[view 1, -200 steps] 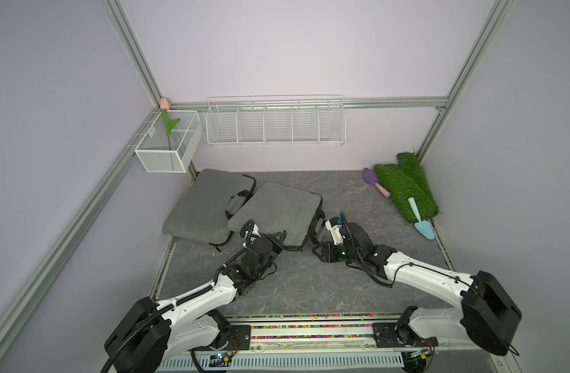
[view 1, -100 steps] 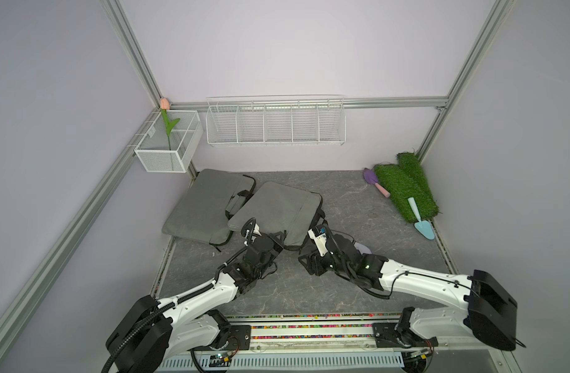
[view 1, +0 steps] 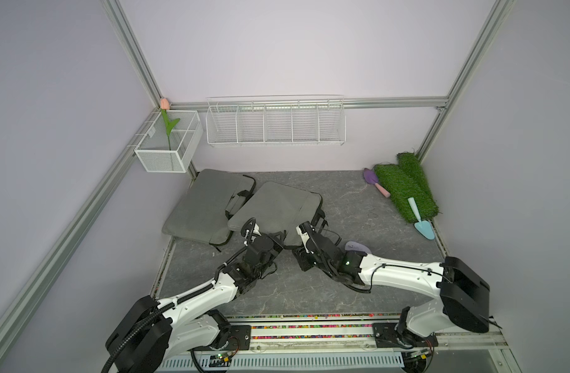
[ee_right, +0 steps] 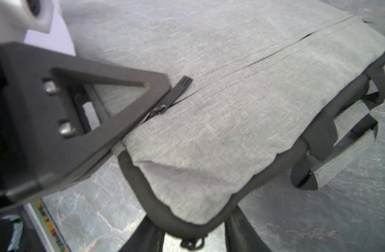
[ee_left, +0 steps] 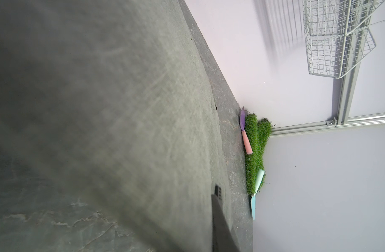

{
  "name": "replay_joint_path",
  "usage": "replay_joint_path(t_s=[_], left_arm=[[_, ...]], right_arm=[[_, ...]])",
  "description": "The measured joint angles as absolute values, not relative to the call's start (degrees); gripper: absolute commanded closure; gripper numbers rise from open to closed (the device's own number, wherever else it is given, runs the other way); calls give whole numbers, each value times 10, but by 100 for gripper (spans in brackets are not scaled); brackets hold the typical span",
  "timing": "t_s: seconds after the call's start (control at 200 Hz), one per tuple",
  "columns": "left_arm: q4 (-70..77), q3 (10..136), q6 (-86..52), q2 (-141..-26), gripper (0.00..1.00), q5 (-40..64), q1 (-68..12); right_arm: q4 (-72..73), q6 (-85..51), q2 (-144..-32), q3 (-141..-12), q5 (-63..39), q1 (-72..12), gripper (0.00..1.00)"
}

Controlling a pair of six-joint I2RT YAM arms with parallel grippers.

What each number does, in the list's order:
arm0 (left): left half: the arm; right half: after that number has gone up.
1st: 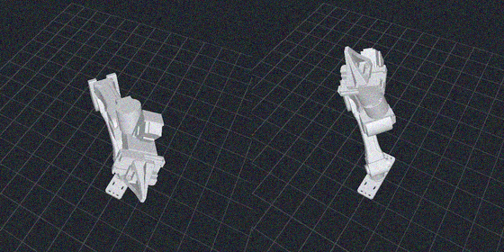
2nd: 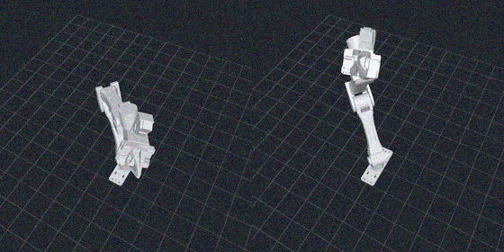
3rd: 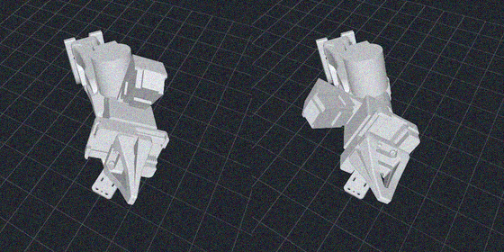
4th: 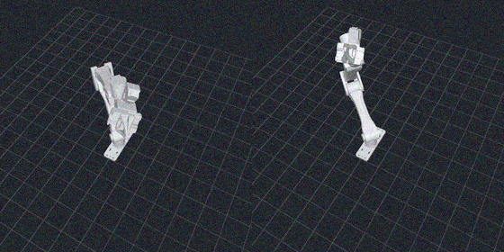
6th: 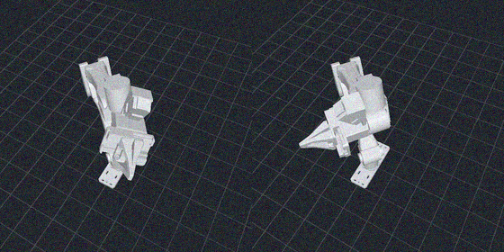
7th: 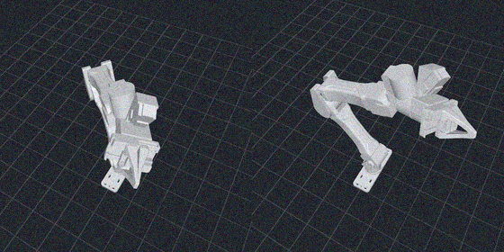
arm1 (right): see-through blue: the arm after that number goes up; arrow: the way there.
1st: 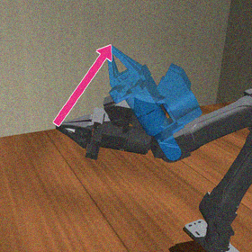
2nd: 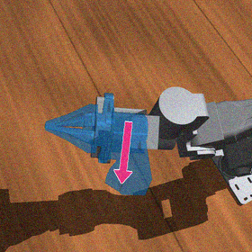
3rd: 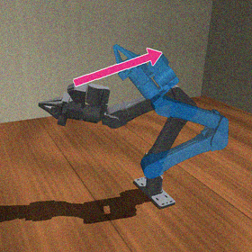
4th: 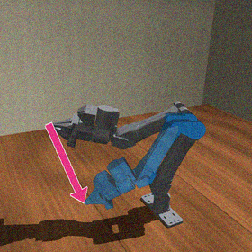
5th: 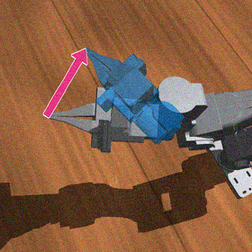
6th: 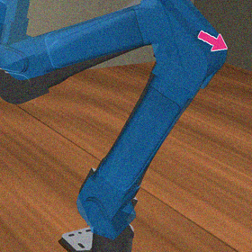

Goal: Put the mouse into the laptop bag
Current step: Unzip the zipper on the zippered laptop bag.

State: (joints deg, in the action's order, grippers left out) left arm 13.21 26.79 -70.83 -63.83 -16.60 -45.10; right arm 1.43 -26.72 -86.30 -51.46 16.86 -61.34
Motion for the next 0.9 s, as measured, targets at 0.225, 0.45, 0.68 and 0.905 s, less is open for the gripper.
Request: replay_joint_path(t_s=[0.225,0.45,0.68,0.905], left_arm=[[132,268,-709,-636,100,-165,-450],[132,268,-709,-636,100,-165,-450],[132,268,-711,-633,100,-165,-450],[132,268,-713,-631,100,-167,-450]], right_arm=[[8,-288,-867,-522,201,-629,75],[-11,-311,-867,-528,230,-641,71],[-24,-327,-867,-535,244,-648,80],[-34,-328,-867,-537,257,-656,75]])
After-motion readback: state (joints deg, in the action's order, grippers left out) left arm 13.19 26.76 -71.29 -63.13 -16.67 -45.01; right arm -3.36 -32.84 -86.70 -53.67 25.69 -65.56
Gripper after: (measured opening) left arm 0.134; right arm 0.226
